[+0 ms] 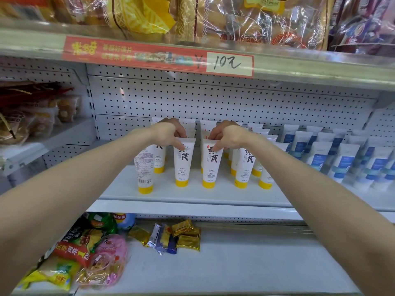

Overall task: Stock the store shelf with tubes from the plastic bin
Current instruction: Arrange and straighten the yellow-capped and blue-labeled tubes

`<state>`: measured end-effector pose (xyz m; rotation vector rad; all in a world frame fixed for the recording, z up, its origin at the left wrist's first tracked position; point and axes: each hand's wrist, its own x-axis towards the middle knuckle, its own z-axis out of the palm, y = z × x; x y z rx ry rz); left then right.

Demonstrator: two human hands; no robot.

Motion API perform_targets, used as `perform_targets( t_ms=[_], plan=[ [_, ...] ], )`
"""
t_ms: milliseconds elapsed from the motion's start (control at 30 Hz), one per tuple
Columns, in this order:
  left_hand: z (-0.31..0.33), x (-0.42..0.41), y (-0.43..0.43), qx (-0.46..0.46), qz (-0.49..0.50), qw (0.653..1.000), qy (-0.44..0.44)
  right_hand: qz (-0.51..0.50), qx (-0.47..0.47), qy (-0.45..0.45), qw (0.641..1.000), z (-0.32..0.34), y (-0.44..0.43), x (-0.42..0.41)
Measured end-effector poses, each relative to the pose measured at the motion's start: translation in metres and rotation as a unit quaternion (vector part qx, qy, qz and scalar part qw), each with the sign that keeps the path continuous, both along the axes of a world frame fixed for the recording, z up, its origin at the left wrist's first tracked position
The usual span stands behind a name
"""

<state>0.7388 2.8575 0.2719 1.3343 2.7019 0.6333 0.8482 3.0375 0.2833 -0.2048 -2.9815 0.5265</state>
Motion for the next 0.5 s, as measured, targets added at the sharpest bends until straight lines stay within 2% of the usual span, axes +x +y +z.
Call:
perform_targets(
  t_ms=[267,500],
  plan=[
    [0.018,-0.002,-0.018,0.032,0.004,0.999,-0.021,0.0,0.014,0.017,1.0,0.014,-0.006,-0.001],
    [0.031,-0.005,-0.05,0.027,0.025,0.999,-0.007,0.019,0.006,0.043,0.999,0.029,-0.031,-0.007]
  ],
)
